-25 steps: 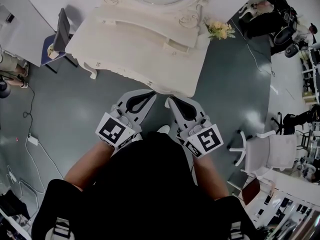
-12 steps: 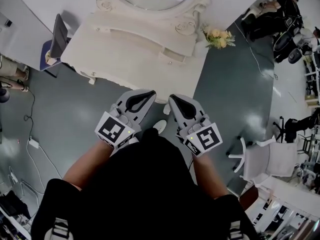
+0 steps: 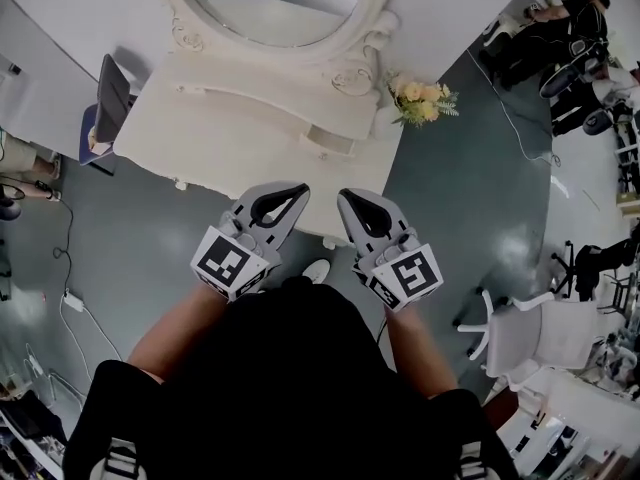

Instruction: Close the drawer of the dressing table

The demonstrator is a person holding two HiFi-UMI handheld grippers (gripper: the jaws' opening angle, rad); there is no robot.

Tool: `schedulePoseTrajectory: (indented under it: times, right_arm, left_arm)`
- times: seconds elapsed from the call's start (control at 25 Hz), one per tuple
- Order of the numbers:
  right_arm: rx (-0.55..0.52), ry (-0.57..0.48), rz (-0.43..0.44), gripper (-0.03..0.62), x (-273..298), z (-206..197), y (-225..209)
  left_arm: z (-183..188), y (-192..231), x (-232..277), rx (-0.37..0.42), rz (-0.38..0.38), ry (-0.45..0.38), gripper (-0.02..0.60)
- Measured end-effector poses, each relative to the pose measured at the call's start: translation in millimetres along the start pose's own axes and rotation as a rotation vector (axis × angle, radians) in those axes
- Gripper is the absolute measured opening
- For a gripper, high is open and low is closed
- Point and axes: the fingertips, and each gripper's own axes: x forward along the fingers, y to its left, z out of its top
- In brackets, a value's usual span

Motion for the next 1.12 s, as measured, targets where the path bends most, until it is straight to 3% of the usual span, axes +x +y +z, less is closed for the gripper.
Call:
schedulePoseTrajectory:
  times: [0.4,0.64,1.12]
  right_arm:
    - [0.043,0.039,-0.064,0.002,15,-19,-51]
    - [0.065,0.089,-0.150,0.002,44,-38,-68]
    - [0.142,0.177,-0.457,0.002,98,-99,-105]
  left_arm:
    - [-7,7,39,-0.011,-0.063,0.032,-0.005]
    - [-18,38,53,-0.028,-0.143,0.039,-0.005]
    - [-48,116,76,0.007,-0.331,0.072,-0.005]
